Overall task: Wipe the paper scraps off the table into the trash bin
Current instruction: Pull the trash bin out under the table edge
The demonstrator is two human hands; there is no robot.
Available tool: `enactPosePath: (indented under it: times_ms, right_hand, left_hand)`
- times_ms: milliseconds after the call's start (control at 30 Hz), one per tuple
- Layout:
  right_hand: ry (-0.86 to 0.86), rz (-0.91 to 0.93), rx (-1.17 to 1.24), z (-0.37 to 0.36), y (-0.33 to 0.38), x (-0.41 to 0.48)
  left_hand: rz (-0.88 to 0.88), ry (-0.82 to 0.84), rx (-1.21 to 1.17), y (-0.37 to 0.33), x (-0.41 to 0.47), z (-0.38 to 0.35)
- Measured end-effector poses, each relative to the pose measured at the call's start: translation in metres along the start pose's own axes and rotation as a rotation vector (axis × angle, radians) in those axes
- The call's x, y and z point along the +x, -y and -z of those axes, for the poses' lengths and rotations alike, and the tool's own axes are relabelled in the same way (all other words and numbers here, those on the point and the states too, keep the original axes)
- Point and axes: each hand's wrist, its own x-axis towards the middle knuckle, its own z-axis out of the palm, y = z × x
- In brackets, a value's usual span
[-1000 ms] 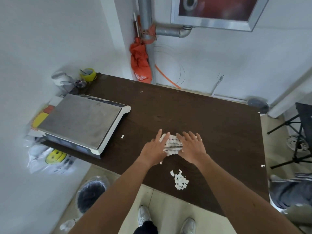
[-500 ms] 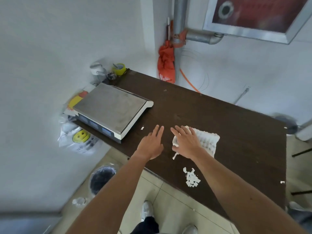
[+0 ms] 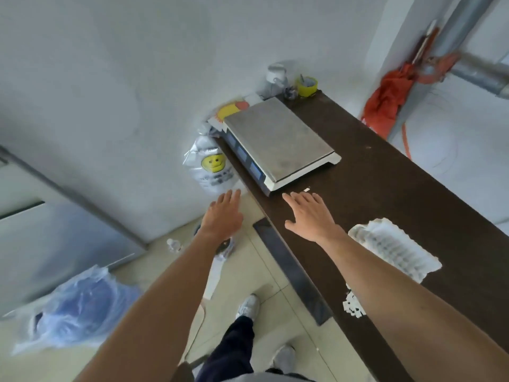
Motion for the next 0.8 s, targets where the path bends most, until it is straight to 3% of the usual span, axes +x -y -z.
enactPosePath:
  times_ms: [300, 600, 800]
  right_hand:
    - [0.076, 0.317, 0.033, -0.034, 0.115, 0.057]
    - [0.266, 0.320, 0.070, -0.102, 0.168, 0.127]
    - [0.424, 0.192, 0.091, -0.182, 0.168, 0.170]
  left_hand:
    - [0.254, 0.076, -0.163, 0.095, -0.046, -0.047]
    - [0.313, 0.163, -0.236, 0.176, -0.016, -0.111]
    - [0.409, 0.195, -0.359, 0.229, 0.015, -0.187]
